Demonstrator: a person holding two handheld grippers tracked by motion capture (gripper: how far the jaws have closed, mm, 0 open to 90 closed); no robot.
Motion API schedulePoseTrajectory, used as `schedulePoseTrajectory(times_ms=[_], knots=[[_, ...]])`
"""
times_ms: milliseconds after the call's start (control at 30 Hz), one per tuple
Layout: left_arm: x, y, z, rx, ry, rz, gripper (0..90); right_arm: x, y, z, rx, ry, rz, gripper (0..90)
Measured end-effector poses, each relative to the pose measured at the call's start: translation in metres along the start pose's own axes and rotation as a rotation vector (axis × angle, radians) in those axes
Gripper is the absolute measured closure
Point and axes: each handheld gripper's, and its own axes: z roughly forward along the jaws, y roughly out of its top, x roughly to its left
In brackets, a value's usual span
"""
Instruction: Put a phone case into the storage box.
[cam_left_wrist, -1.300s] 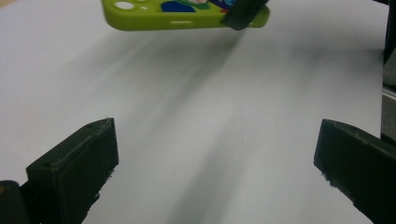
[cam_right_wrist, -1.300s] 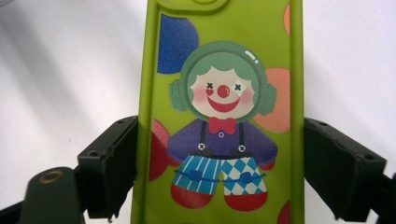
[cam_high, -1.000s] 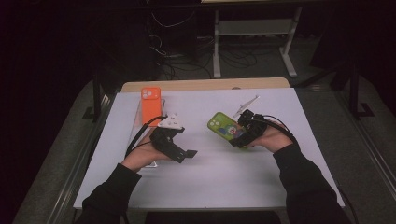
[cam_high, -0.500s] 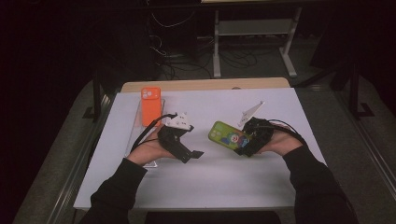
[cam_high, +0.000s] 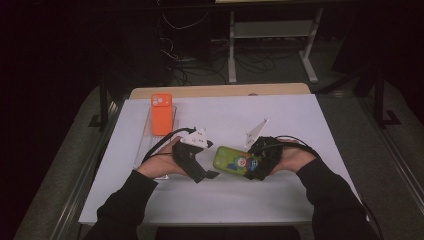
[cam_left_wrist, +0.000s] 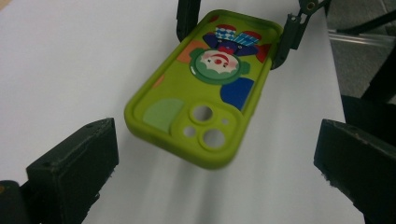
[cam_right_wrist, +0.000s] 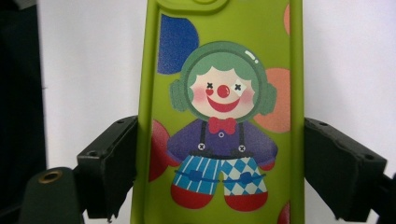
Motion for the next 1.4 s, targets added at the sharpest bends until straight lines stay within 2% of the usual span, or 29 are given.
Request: schedulePoseTrajectory(times_ms=[300,367,500,533,633,700,767,900,1067,1133,1167,1300,1400], knots=[[-0.006,0.0,0.007,0.019,-0.066,0.021,0.0,0.014,0.01,0.006,0.016,0.041,-0.078,15.4],[-0.006,0.0,0.009,0.028,-0.078,0.044,0.0,0.017,0.012,0.006,0.017,0.052,-0.094,15.4],[-0.009,0.002,0.014,0.039,-0.107,0.064,0.0,0.022,0.016,0.007,0.017,0.066,-0.121,15.4],[-0.011,0.002,0.016,0.037,-0.115,0.057,0.0,0.023,0.017,0.008,0.018,0.071,-0.129,15.4],[-0.013,0.003,0.02,0.058,-0.136,0.07,0.0,0.026,0.019,0.009,0.023,0.072,-0.141,15.4],[-0.014,0.002,0.024,0.071,-0.139,0.083,0.0,0.027,0.02,0.01,0.019,0.077,-0.152,15.4],[-0.016,0.001,0.028,0.083,-0.145,0.07,0.0,0.028,0.021,0.011,0.018,0.077,-0.16,15.4],[-0.017,0.001,0.033,0.108,-0.153,0.097,0.0,0.029,0.023,0.011,0.013,0.078,-0.167,15.4],[-0.018,0.0,0.039,0.121,-0.156,0.091,0.0,0.031,0.023,0.011,0.011,0.083,-0.177,15.4],[-0.018,-0.001,0.04,0.125,-0.143,0.094,2.2,0.031,0.024,0.011,0.011,0.086,-0.179,15.4],[-0.018,-0.001,0.041,0.121,-0.143,0.083,2.9,0.031,0.024,0.01,0.011,0.085,-0.178,15.4],[-0.018,-0.001,0.041,0.123,-0.146,0.089,7.9,0.032,0.024,0.009,0.01,0.085,-0.179,15.3],[-0.017,-0.001,0.041,0.138,-0.151,0.107,12.3,0.032,0.024,0.01,0.013,0.084,-0.181,15.3]])
